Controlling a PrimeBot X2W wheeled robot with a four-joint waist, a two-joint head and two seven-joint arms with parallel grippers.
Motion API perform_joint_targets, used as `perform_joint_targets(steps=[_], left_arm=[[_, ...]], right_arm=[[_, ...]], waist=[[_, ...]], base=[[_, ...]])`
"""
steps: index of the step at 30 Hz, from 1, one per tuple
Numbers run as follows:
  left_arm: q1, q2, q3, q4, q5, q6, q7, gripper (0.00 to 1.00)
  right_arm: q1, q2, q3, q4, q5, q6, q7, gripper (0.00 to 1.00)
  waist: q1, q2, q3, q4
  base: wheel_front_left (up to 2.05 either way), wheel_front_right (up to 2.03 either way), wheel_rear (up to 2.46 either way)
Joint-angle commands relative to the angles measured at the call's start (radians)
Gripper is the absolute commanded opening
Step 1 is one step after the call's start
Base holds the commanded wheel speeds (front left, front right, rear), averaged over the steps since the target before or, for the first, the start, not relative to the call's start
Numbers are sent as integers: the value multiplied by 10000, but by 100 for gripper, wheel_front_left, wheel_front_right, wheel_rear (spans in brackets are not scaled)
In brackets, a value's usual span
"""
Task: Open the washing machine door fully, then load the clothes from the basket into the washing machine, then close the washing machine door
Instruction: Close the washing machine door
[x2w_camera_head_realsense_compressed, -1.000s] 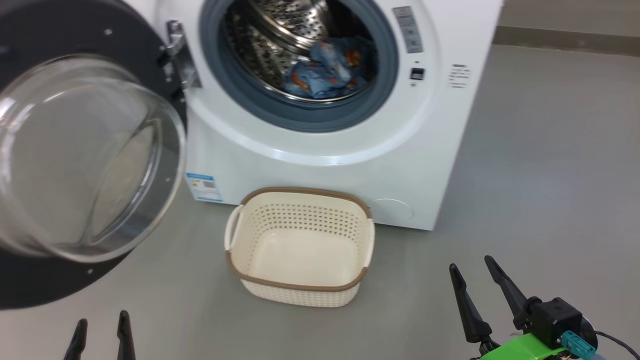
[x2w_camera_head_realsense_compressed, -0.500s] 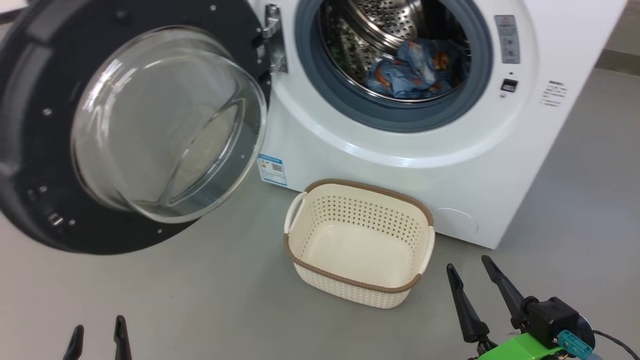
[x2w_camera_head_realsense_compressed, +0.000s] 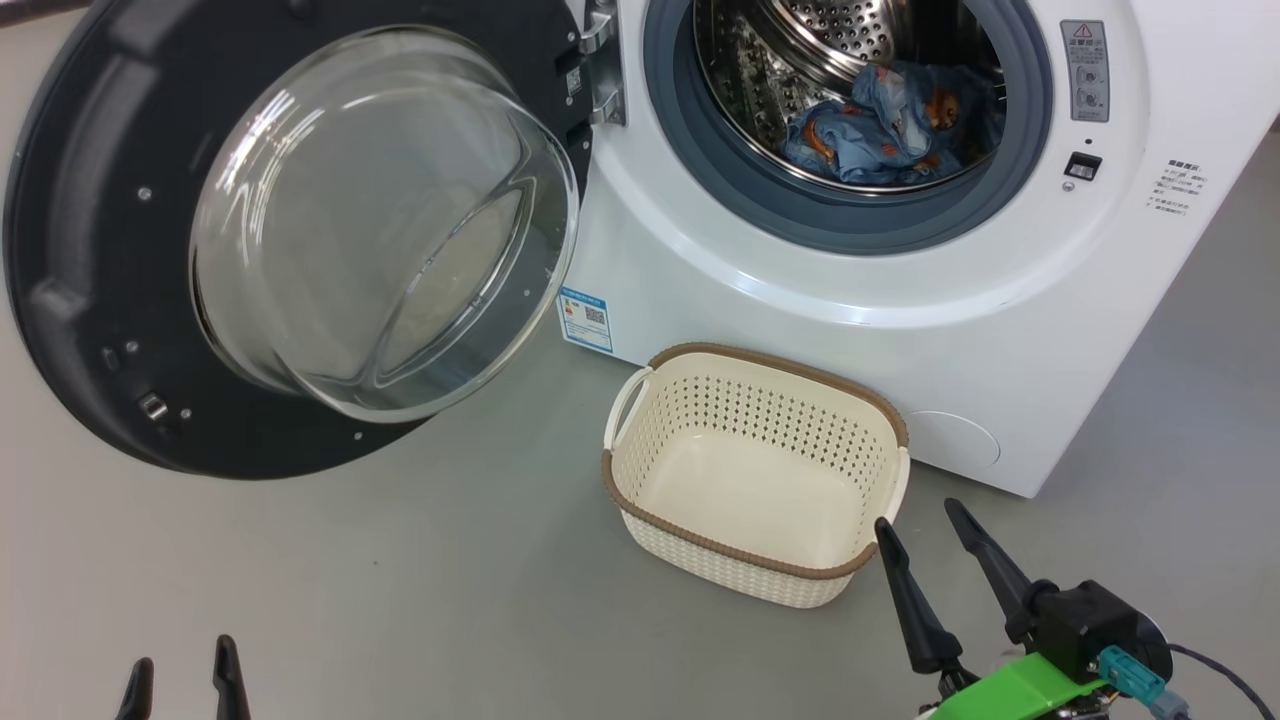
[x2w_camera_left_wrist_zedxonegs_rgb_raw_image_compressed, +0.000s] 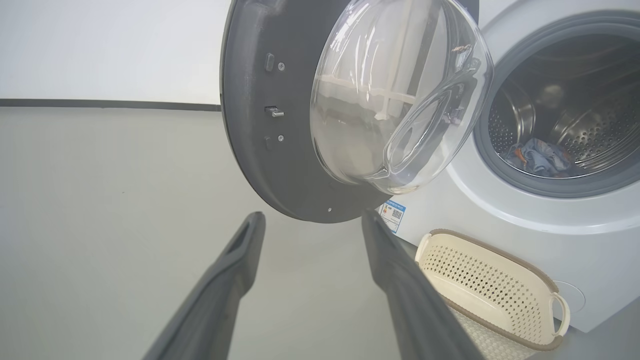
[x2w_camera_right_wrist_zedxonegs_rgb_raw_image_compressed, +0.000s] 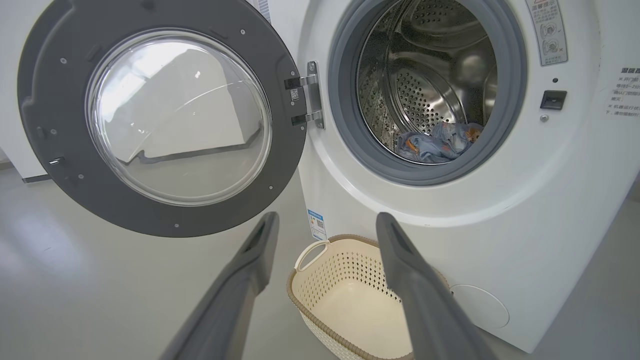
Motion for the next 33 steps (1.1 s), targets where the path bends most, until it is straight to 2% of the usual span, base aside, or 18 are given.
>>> perform_joint_targets(steps=[1, 22, 24, 33], left_arm=[[-234, 66, 383, -234, -109, 71, -55, 100], [-258, 66, 322, -189, -135, 6, -55, 100], [-259, 66, 295, -159, -120, -67, -55, 0], [-339, 66, 255, -24, -96, -328, -55, 0]], right_arm=[[-552, 5, 295, -189, -138, 16, -48, 100], [-543, 5, 255, -96, -103, 16, -48, 100], [-537, 5, 249, -102, -96, 16, -48, 100], [-458, 5, 195, -107, -54, 16, -48, 100]], waist=[[0, 0, 30, 21], [0, 0, 91, 17], [0, 0, 95, 15], [0, 0, 69, -6]], base=[[0, 0, 0], [0, 0, 0], [0, 0, 0], [0, 0, 0]])
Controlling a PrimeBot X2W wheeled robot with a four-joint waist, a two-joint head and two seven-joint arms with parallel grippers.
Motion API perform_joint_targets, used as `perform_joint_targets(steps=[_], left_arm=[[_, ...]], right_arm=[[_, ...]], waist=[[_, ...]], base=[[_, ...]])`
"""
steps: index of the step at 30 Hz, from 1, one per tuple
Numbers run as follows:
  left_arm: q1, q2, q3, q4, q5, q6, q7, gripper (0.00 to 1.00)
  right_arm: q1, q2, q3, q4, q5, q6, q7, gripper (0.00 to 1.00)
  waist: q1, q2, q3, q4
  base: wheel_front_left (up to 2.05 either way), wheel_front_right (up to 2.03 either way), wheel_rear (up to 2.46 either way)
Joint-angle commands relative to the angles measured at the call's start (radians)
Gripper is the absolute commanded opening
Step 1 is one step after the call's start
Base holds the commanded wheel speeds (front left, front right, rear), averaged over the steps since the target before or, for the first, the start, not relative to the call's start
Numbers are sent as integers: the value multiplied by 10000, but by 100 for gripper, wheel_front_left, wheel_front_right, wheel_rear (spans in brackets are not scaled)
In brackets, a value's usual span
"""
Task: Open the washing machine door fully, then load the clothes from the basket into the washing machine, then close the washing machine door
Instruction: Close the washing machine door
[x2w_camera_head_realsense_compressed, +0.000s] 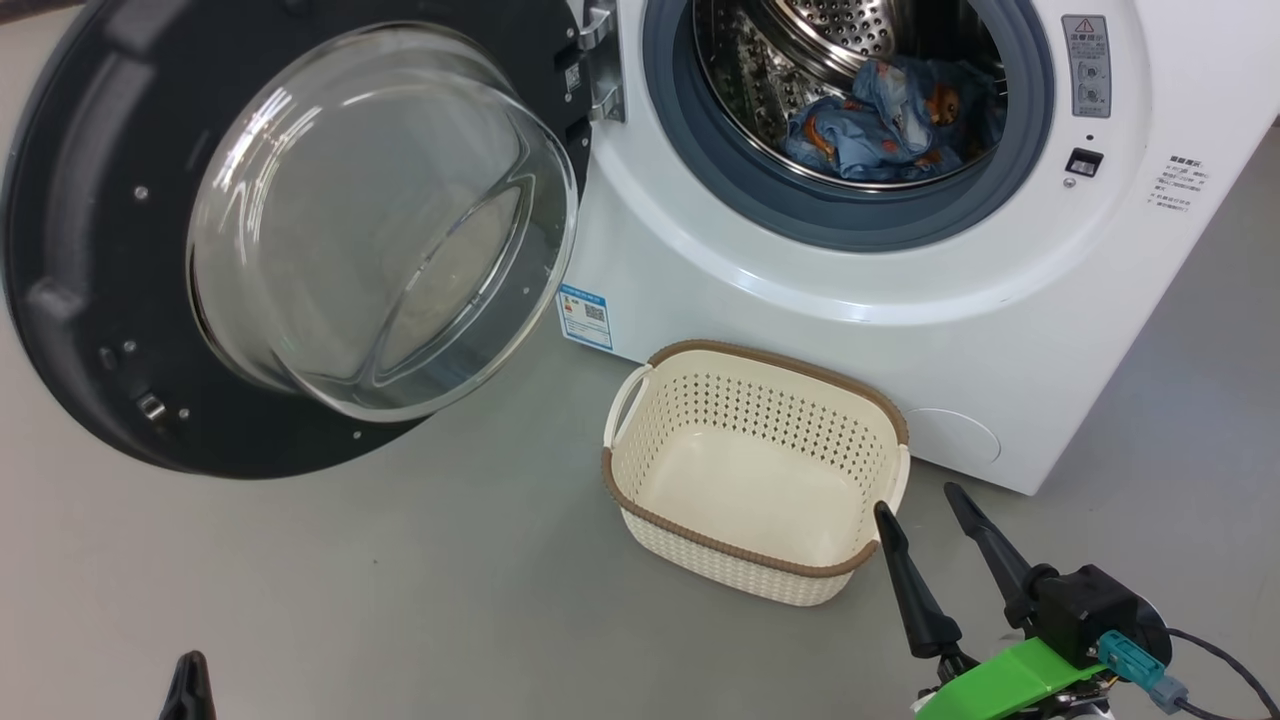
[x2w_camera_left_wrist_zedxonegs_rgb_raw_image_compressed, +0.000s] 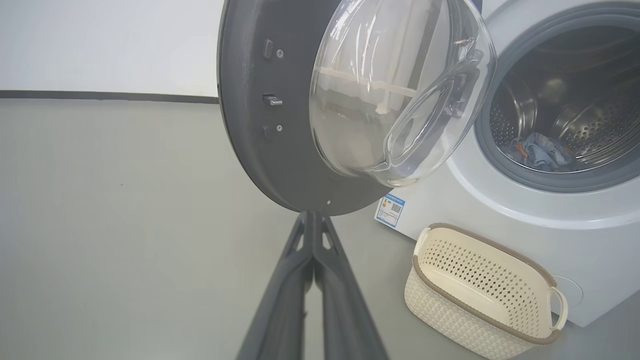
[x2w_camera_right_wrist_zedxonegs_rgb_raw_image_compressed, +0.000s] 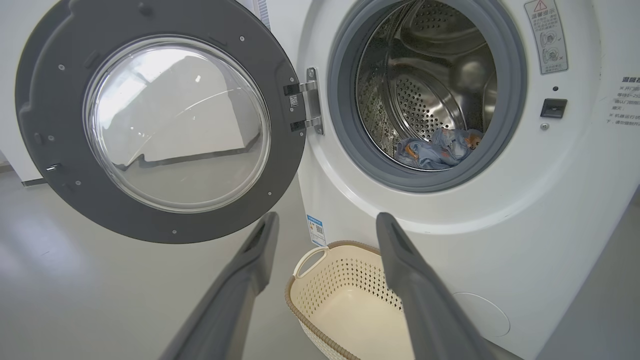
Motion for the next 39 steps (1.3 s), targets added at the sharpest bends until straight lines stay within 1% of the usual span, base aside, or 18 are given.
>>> perform_joint_targets(steps=[1, 7, 12, 16, 18, 21, 26, 28, 29, 31, 35, 36, 39], left_arm=[[-348, 72, 325, -185, -22, -40, -55, 0], [-700, 72, 696, -326, -17, -523, -55, 0], [-1206, 112, 1412, -605, 12, -992, -55, 0], [-1838, 344, 2194, -461, -430, -1331, -55, 0], [-2152, 632, 2458, -314, -623, -1512, -55, 0], [-2684, 985, 2828, -122, -1227, -1682, -55, 0], [-3598, 1681, 3323, 156, -2583, -1805, 167, 0], [-3977, 2043, 3446, 340, -3135, -1836, 376, 0], [-4327, 2400, 3599, 597, -3657, -1855, 558, 0], [-4693, 2681, 3731, 954, -4261, -1868, 752, 0], [-5232, 3472, 3635, 1693, -5209, -1883, 993, 0], [-5232, 3472, 3635, 1693, -5209, -1883, 993, 0], [-5566, 3905, 3567, 2247, -6296, -1885, 1142, 0]], right_arm=[[-126, 11, 214, -250, -43, 16, -48, 100], [-75, 11, 238, -308, 107, 16, -48, 100], [-36, 11, 266, -317, 175, 16, -48, 100], [-13, 11, 266, -346, 199, 16, -48, 100], [-18, 11, 276, -346, 204, 16, -48, 100], [-33, 11, 310, -344, 231, 16, -48, 100], [-95, 11, 336, -319, 221, 16, -48, 100], [-122, 11, 350, -304, 219, 16, -48, 100], [-169, 11, 381, -291, 216, 16, -48, 100], [-215, 11, 397, -278, 211, 16, -48, 100], [-301, 11, 433, -307, 256, 16, -48, 100], [-301, 11, 433, -307, 256, 16, -48, 100], [-355, 11, 449, -296, 253, 16, -48, 100]], waist=[[0, 0, -10, -6], [0, 0, -26, -132], [0, 0, -66, -263], [0, 0, -65, -374], [0, 0, -51, -437], [0, 0, -11, -519], [0, 0, 79, -644], [0, 0, 115, -695], [0, 0, 174, -768], [0, 0, 221, -829], [0, 0, 355, -989], [0, 0, 355, -989], [0, 0, 466, -1113]], base=[[0, 0, 0], [0, 0, 0], [0, 0, 0], [0, 0, 0], [0, 0, 0], [0, 0, 0], [0, 0, 0], [0, 0, 0], [0, 0, 0], [0, 0, 0], [0, 0, 0], [0, 0, 0], [0, 0, 0]])
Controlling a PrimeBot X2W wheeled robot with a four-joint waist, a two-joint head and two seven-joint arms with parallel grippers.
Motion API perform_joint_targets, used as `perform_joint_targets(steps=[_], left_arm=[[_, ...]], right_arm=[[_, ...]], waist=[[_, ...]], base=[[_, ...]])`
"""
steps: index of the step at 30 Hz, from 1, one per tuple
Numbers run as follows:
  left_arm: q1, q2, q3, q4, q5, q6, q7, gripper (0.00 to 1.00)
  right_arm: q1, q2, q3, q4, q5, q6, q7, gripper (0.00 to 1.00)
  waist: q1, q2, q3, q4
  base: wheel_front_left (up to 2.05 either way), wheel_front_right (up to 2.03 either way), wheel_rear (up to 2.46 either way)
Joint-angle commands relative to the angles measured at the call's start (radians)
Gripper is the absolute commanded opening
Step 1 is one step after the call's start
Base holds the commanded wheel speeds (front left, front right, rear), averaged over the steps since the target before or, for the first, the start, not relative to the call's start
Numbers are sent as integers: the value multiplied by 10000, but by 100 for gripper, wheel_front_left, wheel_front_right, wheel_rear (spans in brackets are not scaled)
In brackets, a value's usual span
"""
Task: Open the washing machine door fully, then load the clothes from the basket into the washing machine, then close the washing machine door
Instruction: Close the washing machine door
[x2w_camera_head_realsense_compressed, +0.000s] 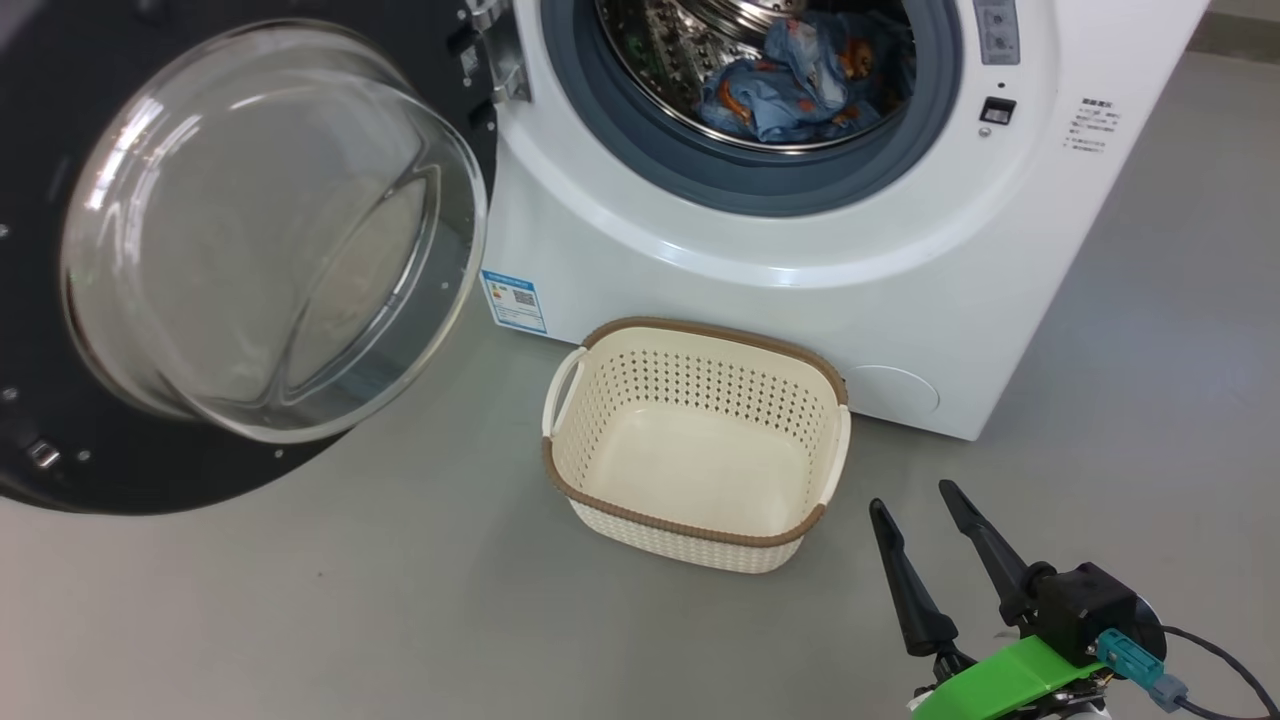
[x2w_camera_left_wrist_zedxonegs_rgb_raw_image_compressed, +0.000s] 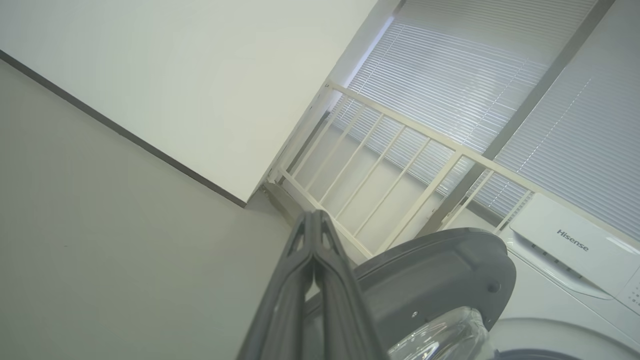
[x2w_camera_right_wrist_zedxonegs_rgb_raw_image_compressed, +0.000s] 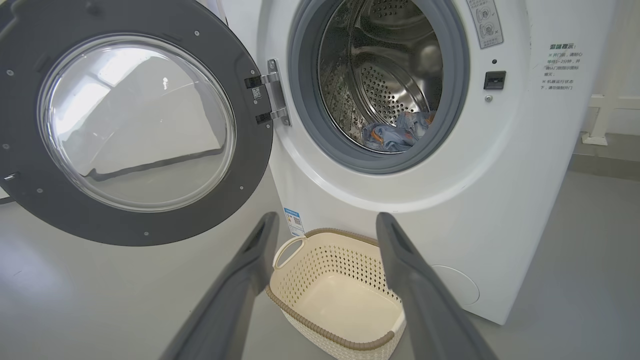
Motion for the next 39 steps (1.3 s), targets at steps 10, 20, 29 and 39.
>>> perform_joint_targets(steps=[10, 20, 29, 39], left_arm=[[-1225, 1517, 1043, 1880, -4030, -68, 1467, 0], [-2227, 2370, 2296, 4123, -6424, -15, 3253, 0], [-2505, 2720, 2445, 4949, -6674, -33, 3672, 0], [-2533, 2555, 2278, 5214, -6545, -63, 3765, 0]], right_arm=[[-553, 13, 421, -233, 96, 16, -48, 100], [-622, 13, 364, -318, -209, 16, -48, 100], [-732, 13, 364, -351, -387, 16, -17, 100], [-721, 13, 487, -329, -350, 16, 14, 100]], waist=[[-1, -1, 374, -722], [-1, -1, 793, -1340], [-1, -1, 1079, -1676], [-1, -1, 1078, -1934]], base=[[0, 0, 0], [0, 0, 0], [0, 0, 0], [0, 0, 0]])
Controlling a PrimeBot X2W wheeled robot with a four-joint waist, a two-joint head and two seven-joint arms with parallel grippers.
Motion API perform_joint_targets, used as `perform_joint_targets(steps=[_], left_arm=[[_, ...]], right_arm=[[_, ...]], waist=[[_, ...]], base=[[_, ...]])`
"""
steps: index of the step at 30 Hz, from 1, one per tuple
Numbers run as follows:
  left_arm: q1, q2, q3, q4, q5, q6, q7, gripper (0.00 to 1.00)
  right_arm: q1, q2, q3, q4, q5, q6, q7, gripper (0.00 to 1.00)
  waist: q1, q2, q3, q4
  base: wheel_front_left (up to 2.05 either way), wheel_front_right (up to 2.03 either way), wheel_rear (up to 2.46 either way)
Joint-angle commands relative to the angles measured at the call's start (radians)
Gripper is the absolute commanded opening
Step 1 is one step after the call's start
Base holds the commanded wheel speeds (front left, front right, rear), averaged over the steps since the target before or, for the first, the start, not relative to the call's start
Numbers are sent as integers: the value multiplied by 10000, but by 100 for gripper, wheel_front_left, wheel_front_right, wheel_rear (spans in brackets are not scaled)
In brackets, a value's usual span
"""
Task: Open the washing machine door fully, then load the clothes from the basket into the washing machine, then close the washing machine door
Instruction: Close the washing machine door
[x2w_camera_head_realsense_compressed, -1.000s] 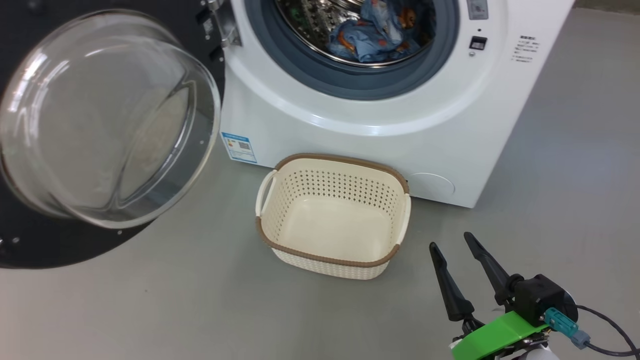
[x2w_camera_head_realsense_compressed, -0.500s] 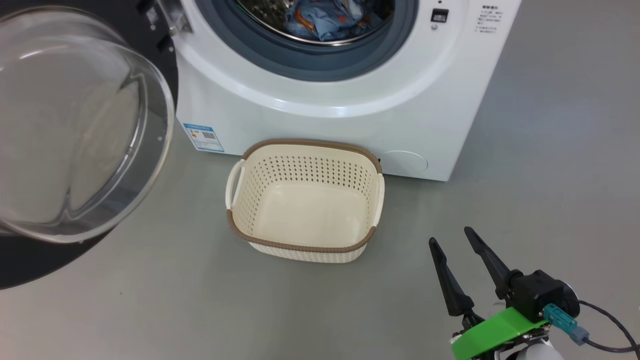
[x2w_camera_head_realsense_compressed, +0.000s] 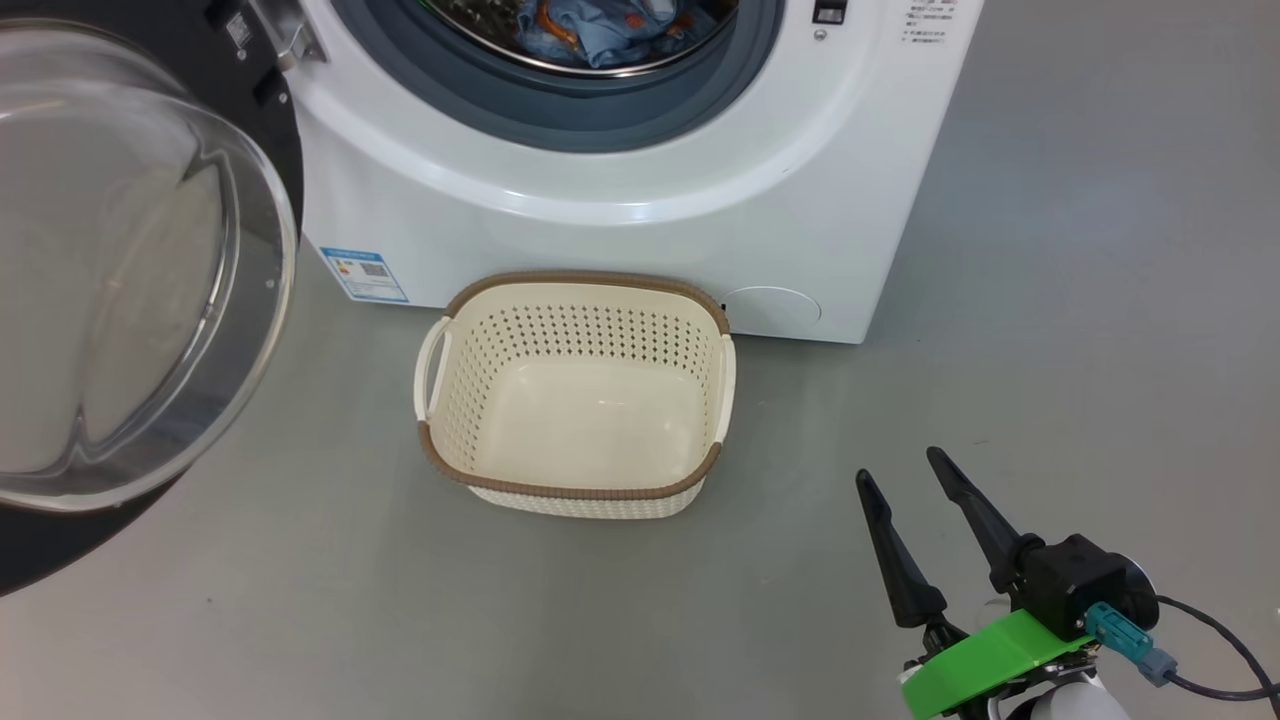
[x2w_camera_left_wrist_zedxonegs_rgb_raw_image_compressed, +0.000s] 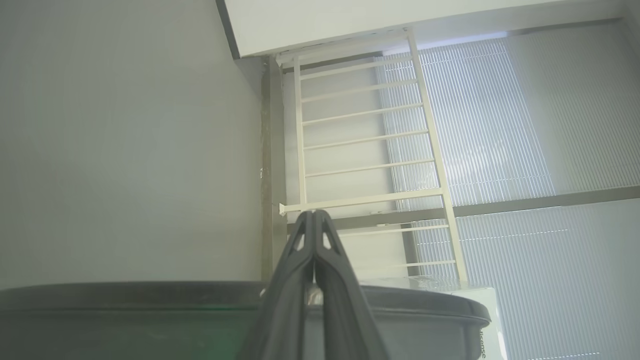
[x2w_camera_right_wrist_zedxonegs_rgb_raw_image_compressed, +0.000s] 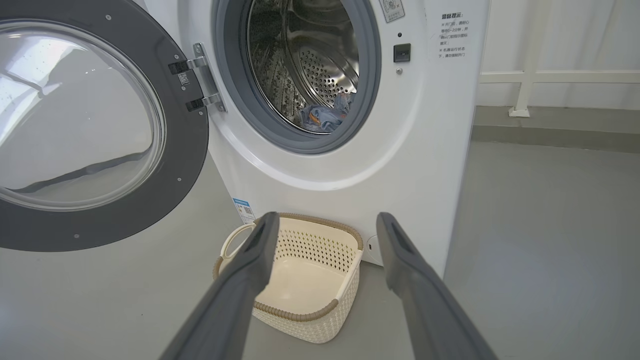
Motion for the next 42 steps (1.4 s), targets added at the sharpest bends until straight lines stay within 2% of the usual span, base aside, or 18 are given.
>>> perform_joint_targets(steps=[1, 19, 26, 27, 42], left_arm=[[-149, 660, 73, -190, 108, -68, 101, 0], [-363, 496, -381, -59, 461, -72, 164, 0], [-71, 480, -643, -111, 417, -72, 1077, 0], [112, 518, -745, -199, 392, -72, 1541, 0], [1285, 757, -908, -1277, -56, -46, 3886, 0]], right_arm=[[-261, 28, 305, -241, -120, 16, 13, 100], [-324, 28, 448, -263, -135, 16, 136, 100], [-315, 28, 473, -133, -7, 16, 100, 100], [-323, 28, 488, -54, 14, 16, 80, 100], [-350, 28, 555, 175, 47, 16, 20, 100]], waist=[[0, 0, 13, -46], [0, 0, 160, -159], [0, 0, 118, -44], [0, 0, 73, -23], [0, 0, 196, -79]], base=[[0, 0, 0], [0, 0, 0], [0, 0, 0], [0, 0, 0], [0, 0, 0]])
